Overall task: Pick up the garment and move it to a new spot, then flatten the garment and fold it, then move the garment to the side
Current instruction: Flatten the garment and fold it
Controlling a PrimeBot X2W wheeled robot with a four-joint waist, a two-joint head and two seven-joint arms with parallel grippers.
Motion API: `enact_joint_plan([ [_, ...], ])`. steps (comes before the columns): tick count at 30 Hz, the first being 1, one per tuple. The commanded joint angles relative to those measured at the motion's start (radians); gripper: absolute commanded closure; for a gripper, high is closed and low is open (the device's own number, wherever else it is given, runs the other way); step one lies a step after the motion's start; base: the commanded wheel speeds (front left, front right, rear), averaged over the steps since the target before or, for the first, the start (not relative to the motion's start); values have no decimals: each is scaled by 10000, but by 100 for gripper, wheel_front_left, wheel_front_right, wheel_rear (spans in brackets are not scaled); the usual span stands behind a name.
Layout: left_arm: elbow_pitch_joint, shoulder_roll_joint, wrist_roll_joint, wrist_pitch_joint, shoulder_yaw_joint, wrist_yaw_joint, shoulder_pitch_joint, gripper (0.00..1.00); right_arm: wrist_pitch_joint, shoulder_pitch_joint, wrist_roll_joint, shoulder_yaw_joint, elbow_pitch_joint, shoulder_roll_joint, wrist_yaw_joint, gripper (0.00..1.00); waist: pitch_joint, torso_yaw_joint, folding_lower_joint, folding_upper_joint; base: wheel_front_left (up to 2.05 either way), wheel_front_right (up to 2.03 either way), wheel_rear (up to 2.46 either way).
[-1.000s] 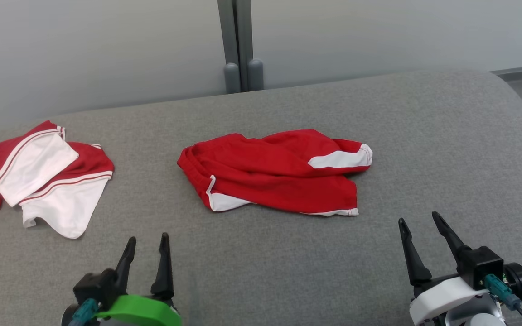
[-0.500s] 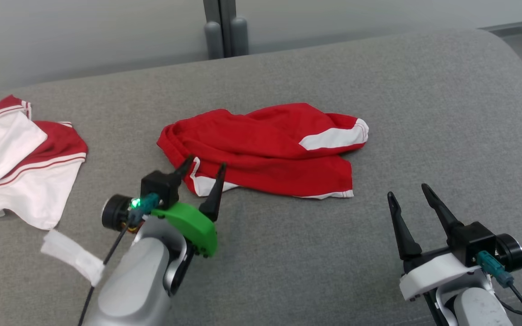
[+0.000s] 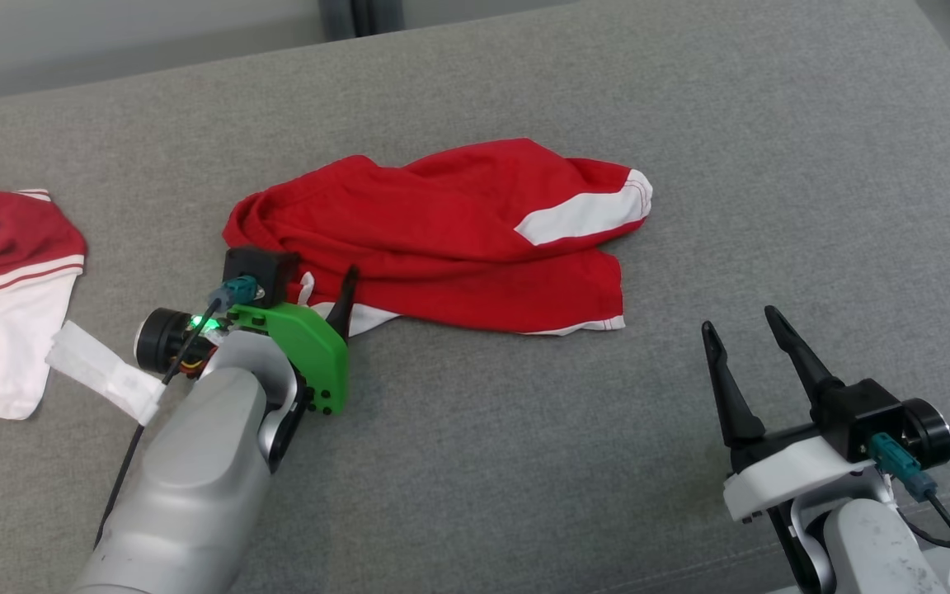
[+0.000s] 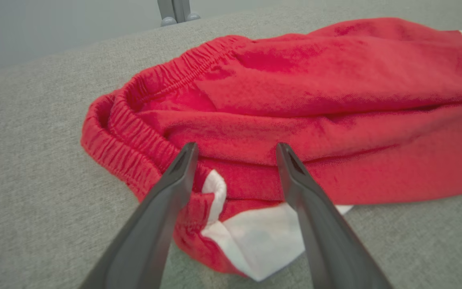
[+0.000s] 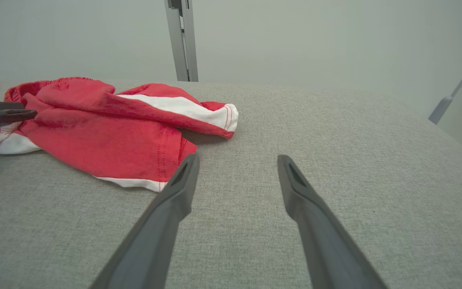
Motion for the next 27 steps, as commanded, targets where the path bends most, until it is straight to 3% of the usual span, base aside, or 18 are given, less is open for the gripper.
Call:
enact_joint_plan([
  [1, 150, 98, -76, -82, -82, -32, -167, 0, -24, -31, 25, -47, -17, -34, -3, 0, 42, 41, 0, 0, 0, 0, 0],
  [8, 450, 234, -275, -290, -493, -32, 84, 2, -24, 48, 89, -120, 13, -35, -3, 0, -78, 302, 0, 0, 0, 0, 0],
  [11, 502, 329, -369, -179, -695, -32, 237, 8, -24, 64, 103, -83, 12, -34, -3, 0, -99, 378, 0, 0, 0, 0, 0],
  [13, 539, 380, -439, -75, -836, -32, 244, 24, -24, 61, 109, -41, 28, -35, -3, 0, -115, 389, 0, 0, 0, 0, 0],
  [14, 562, 387, -475, 3, -903, -32, 250, 45, -22, 55, 112, -12, 34, -35, -3, 0, -117, 380, 0, 0, 0, 0, 0],
  [18, 626, 386, -696, 89, -1053, -33, 127, 100, -22, -4, 99, 14, 31, -35, -3, 0, -90, 324, 0, 0, 0, 0, 0],
  [27, 188, 601, -1175, -588, -1188, -33, 180, 100, -22, -535, -1133, 550, 758, -31, -3, 0, -100, 345, 0, 0, 0, 0, 0],
])
